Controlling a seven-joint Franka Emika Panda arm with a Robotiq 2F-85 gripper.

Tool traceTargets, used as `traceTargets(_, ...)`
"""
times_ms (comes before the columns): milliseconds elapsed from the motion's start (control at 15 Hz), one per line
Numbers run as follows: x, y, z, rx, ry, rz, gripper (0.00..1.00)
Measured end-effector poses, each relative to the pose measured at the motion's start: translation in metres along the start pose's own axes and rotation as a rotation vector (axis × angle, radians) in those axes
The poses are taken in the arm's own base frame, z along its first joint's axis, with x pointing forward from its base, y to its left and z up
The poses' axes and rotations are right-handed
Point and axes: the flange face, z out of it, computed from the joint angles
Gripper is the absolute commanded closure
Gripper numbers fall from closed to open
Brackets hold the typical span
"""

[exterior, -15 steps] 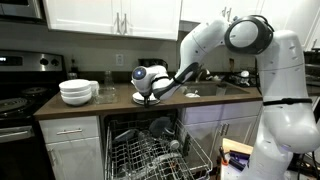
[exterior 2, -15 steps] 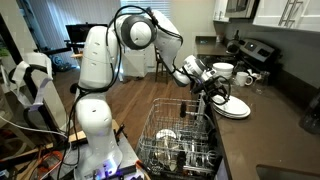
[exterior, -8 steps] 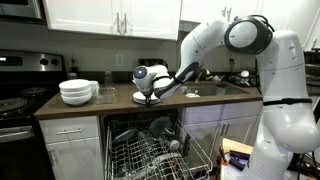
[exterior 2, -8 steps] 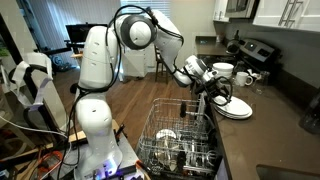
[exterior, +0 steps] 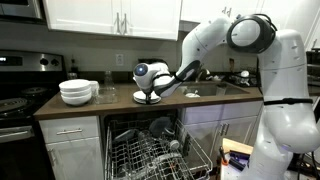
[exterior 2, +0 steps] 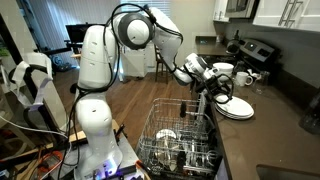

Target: Take the plate from the dishwasher and stack it on the plates on the counter

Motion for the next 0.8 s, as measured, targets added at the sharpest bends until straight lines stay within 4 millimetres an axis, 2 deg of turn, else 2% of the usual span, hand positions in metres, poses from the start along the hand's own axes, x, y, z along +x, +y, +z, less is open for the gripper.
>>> traceTargets(67, 0.000, 0.002, -0.003, -0.002, 0.004, 0.001, 0.09)
traceTargets(333, 0.001, 0.006, -0.013, 0.019, 0.013, 0.005, 0.08)
traceTargets(667, 0.001, 0.005, -0.015, 0.085, 0.001, 0.013, 0.06)
traceTargets(800, 0.001, 0.005, -0.015, 0.113, -0.004, 0.018, 0.11)
